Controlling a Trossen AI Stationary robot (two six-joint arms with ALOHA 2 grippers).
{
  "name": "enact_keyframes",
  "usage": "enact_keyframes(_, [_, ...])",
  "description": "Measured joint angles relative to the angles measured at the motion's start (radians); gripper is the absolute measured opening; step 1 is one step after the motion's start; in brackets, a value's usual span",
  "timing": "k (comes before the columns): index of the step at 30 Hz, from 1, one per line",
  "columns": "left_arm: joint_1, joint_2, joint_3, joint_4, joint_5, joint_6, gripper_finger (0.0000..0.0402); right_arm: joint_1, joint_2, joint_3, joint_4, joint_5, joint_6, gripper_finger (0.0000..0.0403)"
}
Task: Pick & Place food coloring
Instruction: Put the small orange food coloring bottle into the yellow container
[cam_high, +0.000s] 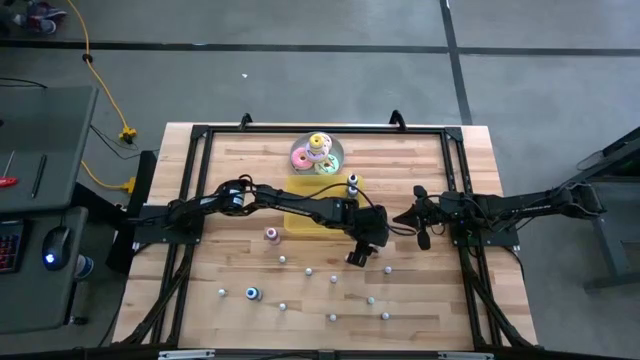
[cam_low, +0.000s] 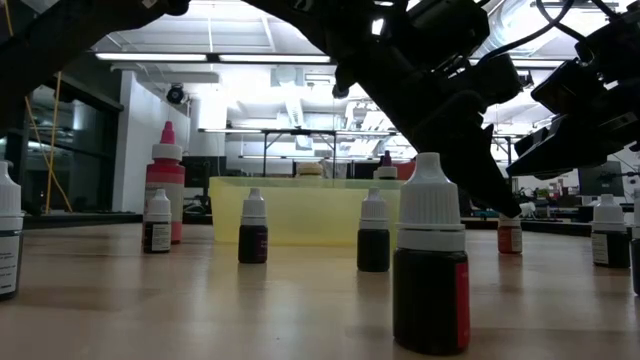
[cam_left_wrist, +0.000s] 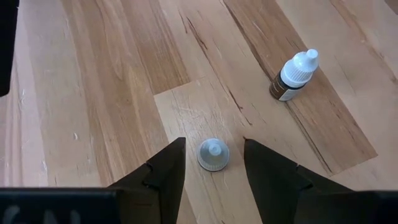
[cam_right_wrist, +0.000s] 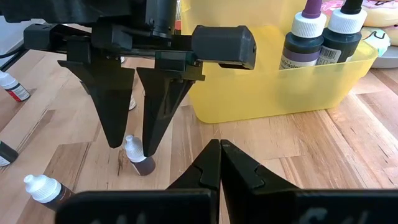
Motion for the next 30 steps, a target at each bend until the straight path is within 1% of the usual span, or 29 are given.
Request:
enact_keyframes(12, [0.000, 0.000, 0.000, 0.000, 0.000, -0.024, 0.0157, 0.000, 0.000, 0.000, 0.000, 0.000, 0.000, 0.0000])
enact_keyframes(14, [0.000, 0.000, 0.000, 0.000, 0.000, -0.024, 0.0152, 0.000, 0.000, 0.000, 0.000, 0.000, 0.000, 0.0000])
enact_keyframes(24, [0.000, 0.000, 0.000, -0.001, 0.014, -0.029, 0.0077, 0.000, 0.000, 0.000, 0.000, 0.000, 0.000, 0.0000])
enact_keyframes(30, [0.000, 0.000, 0.000, -0.001, 0.024, -0.051, 0.0047, 0.000, 0.000, 0.000, 0.000, 0.000, 0.000, 0.0000])
